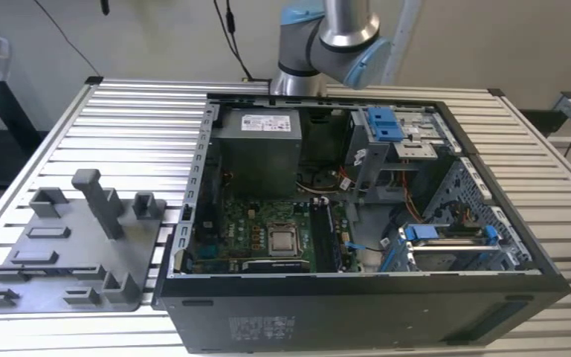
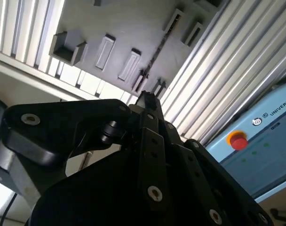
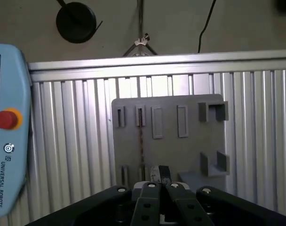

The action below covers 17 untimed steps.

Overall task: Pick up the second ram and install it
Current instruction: 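Pick up the second ram and move it above second insertion slot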

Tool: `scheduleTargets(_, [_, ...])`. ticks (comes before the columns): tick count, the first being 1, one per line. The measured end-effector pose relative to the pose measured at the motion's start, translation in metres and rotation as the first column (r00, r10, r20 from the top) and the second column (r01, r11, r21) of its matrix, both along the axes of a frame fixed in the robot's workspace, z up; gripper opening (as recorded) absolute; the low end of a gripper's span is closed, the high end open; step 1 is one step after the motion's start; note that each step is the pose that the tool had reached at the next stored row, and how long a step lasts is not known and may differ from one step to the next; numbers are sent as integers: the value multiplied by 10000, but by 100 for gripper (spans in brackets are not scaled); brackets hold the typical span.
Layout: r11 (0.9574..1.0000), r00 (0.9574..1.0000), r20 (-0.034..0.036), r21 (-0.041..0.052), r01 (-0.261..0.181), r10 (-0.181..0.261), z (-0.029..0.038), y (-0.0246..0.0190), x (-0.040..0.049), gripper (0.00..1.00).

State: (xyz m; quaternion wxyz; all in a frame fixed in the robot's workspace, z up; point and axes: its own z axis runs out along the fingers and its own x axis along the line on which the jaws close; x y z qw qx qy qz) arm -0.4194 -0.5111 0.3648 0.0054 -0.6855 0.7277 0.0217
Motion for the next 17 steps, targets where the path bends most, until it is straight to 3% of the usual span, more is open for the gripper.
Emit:
scheduleTargets(4, [9993, 9993, 2, 1, -362, 362, -1, 0, -1, 11])
scheduleTargets(11, [9993, 9993, 1, 1, -364, 364, -1, 0, -1, 12])
scheduleTargets(14, [9993, 9993, 0, 0, -364, 364, 0, 0, -2, 24])
scheduleTargets(15, [9993, 9993, 0, 0, -364, 364, 0, 0, -2, 24])
scheduleTargets(17, [9993, 9993, 1, 1, -363, 363, 0, 0, -2, 36])
